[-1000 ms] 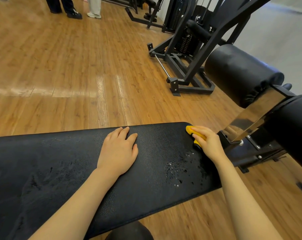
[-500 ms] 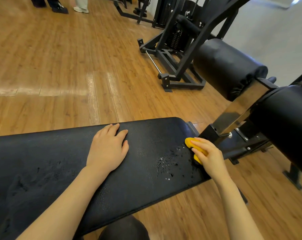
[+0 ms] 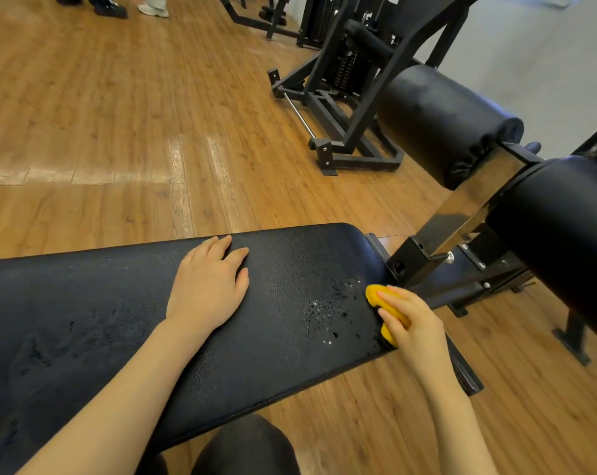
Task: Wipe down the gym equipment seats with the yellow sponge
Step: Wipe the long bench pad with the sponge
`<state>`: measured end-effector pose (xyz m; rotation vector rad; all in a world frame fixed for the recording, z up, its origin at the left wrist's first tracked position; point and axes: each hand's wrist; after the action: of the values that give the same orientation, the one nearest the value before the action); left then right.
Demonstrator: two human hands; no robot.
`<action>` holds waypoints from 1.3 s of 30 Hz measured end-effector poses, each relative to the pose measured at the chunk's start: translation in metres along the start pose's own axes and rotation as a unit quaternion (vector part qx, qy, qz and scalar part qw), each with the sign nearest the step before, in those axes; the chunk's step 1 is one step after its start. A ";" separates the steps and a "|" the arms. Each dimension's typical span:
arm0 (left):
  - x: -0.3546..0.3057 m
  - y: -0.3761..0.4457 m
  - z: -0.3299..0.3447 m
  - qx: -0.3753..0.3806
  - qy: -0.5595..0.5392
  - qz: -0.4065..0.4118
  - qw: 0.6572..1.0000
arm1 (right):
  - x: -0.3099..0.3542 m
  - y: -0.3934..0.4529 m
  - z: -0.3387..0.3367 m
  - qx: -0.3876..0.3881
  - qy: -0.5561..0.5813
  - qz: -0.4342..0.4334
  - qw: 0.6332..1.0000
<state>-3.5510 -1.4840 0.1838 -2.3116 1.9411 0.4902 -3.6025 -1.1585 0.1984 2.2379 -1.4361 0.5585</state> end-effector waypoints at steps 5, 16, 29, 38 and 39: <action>-0.002 0.000 -0.001 0.002 -0.003 -0.003 1.000 | 0.002 0.021 0.006 0.009 -0.014 0.003 1.000; -0.001 -0.001 -0.001 0.005 -0.007 -0.003 1.000 | 0.018 0.015 0.016 0.025 0.032 -0.012 0.999; -0.002 -0.001 -0.001 0.004 -0.013 -0.003 1.000 | 0.037 0.057 0.032 0.015 -0.002 -0.014 1.000; -0.003 0.000 0.000 0.002 -0.008 -0.002 1.000 | 0.053 -0.007 0.035 0.024 0.006 -0.012 1.000; -0.003 0.000 0.000 0.002 -0.007 -0.003 1.000 | 0.052 0.004 0.038 0.021 0.005 -0.011 1.000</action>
<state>-3.5513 -1.4816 0.1845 -2.3037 1.9277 0.5011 -3.5823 -1.2202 0.1956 2.2779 -1.4044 0.5973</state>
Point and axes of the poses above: each hand's wrist, its own y-axis towards the middle knuckle, its own z-axis out of the palm, x = y × z, and after that the axes turned 10 degrees about x, right-handed
